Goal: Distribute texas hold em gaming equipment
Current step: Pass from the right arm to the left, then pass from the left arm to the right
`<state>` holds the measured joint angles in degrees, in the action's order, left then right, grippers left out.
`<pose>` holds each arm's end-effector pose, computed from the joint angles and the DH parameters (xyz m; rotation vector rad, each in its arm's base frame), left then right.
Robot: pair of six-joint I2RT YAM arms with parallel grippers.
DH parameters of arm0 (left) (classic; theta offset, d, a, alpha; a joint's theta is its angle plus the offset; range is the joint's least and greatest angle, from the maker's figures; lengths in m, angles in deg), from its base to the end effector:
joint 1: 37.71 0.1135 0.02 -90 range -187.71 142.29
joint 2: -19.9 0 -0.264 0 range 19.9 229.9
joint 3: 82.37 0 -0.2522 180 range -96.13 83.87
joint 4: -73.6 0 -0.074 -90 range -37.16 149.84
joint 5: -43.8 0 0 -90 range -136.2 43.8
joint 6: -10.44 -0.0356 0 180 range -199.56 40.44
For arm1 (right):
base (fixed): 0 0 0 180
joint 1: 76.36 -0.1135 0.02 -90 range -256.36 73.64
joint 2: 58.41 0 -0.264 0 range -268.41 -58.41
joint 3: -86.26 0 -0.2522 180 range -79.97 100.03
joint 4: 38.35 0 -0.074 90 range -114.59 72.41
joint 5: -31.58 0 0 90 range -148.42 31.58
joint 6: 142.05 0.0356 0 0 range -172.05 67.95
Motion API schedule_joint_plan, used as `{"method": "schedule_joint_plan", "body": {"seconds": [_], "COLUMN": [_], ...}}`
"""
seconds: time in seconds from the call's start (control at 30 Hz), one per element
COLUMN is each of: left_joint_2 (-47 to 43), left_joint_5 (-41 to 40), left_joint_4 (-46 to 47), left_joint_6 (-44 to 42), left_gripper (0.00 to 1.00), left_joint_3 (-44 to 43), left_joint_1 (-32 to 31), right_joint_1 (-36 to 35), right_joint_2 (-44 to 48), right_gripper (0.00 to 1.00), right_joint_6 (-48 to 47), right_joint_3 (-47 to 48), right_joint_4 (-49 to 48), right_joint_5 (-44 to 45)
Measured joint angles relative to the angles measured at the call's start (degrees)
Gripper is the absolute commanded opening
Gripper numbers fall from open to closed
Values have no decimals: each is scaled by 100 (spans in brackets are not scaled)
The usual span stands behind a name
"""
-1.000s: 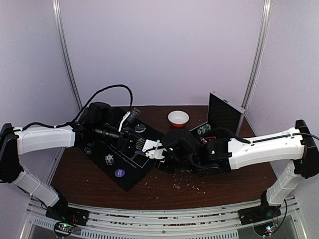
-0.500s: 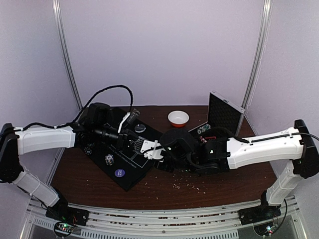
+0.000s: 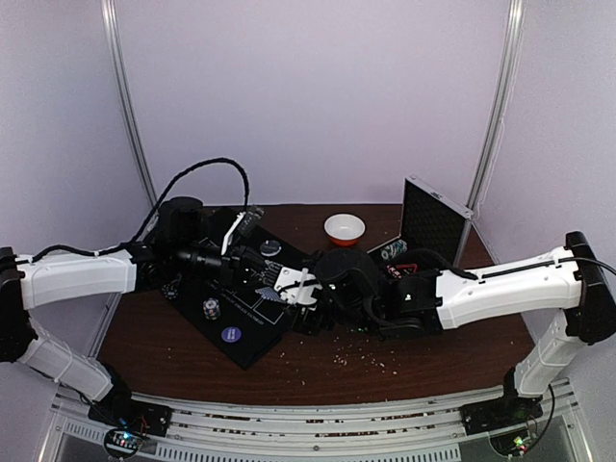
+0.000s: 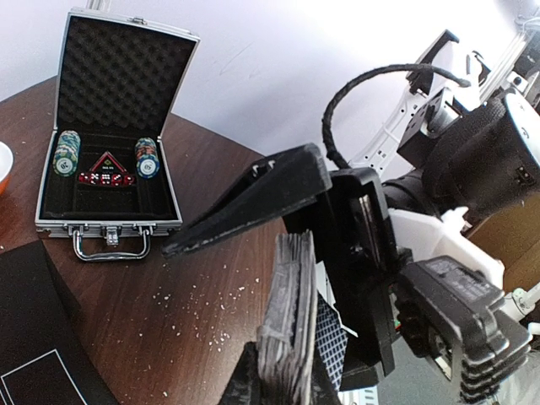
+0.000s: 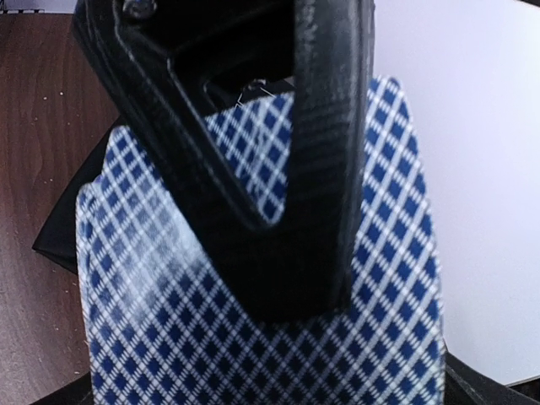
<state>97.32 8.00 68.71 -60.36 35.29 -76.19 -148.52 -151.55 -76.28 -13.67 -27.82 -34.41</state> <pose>0.2131 -0.2063 0.2732 1.0248 1.8214 -1.5467 0.1295 0.3551 0.2774 -1.2590 1.4860 0.1379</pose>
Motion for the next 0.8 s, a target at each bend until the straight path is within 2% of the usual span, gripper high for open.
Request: {"method": "schedule_joint_plan", "body": {"seconds": [0.1, 0.2, 0.43, 0.6, 0.7, 0.8], "left_joint_2": [0, 0, 15, 81, 96, 105], "left_joint_5": [-7, -28, -149, -195, -195, -197], "left_joint_4": [33, 31, -15, -61, -90, -136], "left_joint_6": [70, 114, 133, 76, 39, -4], "left_gripper": [0, 0, 0, 0, 11, 17], "left_joint_3": [0, 0, 0, 0, -7, -24], "left_joint_1": [0, 0, 0, 2, 0, 0], "right_joint_1": [15, 15, 15, 15, 15, 15], "right_joint_2": [0, 0, 15, 24, 24, 24], "right_gripper": [96, 87, 54, 50, 50, 50], "right_joint_6": [-31, -87, -116, -83, -83, -85], "right_joint_3": [-72, -101, -109, -107, -107, -107], "right_joint_4": [-35, -105, -223, -164, -140, -142], "right_joint_5": [0, -2, -118, -184, -197, -197]}}
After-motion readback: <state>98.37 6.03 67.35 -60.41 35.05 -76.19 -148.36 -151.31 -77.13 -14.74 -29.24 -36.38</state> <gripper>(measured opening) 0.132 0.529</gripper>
